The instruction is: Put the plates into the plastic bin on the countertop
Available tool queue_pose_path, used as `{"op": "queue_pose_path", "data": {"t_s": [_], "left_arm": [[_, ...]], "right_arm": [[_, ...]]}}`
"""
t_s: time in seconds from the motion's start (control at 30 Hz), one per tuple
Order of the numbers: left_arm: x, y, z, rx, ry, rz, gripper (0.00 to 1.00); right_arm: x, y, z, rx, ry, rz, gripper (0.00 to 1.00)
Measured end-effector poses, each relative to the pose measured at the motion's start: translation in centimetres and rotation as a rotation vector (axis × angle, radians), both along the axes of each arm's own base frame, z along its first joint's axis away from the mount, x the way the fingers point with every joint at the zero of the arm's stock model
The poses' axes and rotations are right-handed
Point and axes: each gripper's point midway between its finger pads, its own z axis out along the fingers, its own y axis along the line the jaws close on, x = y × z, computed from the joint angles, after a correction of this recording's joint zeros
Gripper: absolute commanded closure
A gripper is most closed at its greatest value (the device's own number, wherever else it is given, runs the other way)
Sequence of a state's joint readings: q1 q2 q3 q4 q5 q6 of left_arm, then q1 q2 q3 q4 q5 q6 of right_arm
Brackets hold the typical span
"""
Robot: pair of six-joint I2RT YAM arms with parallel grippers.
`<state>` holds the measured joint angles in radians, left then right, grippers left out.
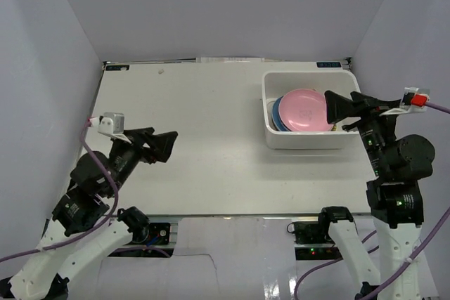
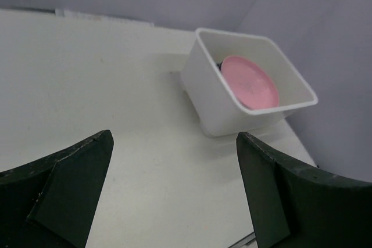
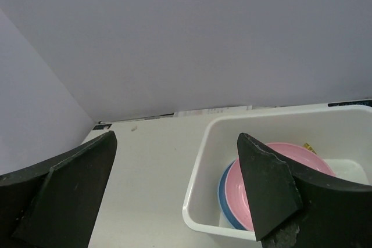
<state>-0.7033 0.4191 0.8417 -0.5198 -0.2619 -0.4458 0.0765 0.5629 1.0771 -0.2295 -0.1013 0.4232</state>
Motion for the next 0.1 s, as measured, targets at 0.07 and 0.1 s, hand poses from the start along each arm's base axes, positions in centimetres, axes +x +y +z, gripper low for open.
{"op": "queue_pose_path", "data": {"t_s": [0.07,0.1], "left_arm": [[-0.3,0.0,3.8,-0.039,-0.074,-0.016,0.02],[-0.5,0.1,5.6,-0.062,-0.114,-0.021,0.02]], "right_arm": [[-0.4,0.1,0.2,-0.013,-0.015,0.003,0.1],[-0.4,0.1,0.1,-0.019,-0.02,0.003,0.1]]}}
